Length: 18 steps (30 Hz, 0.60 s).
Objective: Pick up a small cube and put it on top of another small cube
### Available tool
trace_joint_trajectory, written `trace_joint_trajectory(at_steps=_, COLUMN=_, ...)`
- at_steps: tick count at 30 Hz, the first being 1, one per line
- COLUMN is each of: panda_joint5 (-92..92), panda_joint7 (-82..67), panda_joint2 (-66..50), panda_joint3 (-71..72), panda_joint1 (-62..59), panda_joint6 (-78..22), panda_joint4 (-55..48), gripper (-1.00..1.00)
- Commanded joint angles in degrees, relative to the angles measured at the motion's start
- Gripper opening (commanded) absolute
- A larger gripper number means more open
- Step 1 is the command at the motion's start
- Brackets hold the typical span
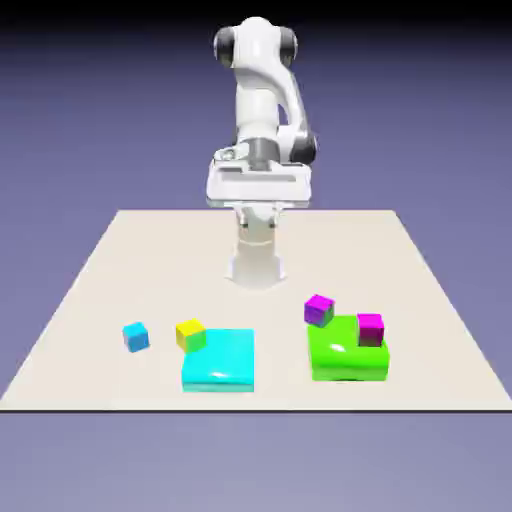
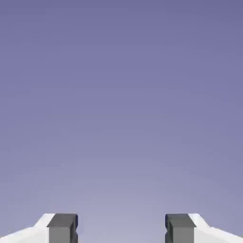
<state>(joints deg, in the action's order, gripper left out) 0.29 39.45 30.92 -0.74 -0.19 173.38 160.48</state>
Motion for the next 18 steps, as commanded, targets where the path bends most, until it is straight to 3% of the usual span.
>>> trace_joint_trajectory(at_steps=1, panda_joint5=0.2, panda_joint7=-2.5, panda_joint2=-1.4, panda_joint3=-0.6, panda_joint1=-0.7, panda_joint6=-0.5, panda_joint4=-0.4, gripper=0.00)
trace_joint_trajectory(at_steps=18, panda_joint5=4.3, panda_joint7=-44.9, panda_joint2=-25.9, panda_joint3=-11.0, panda_joint1=-13.1, panda_joint6=-9.4, panda_joint4=-7.7, gripper=0.00)
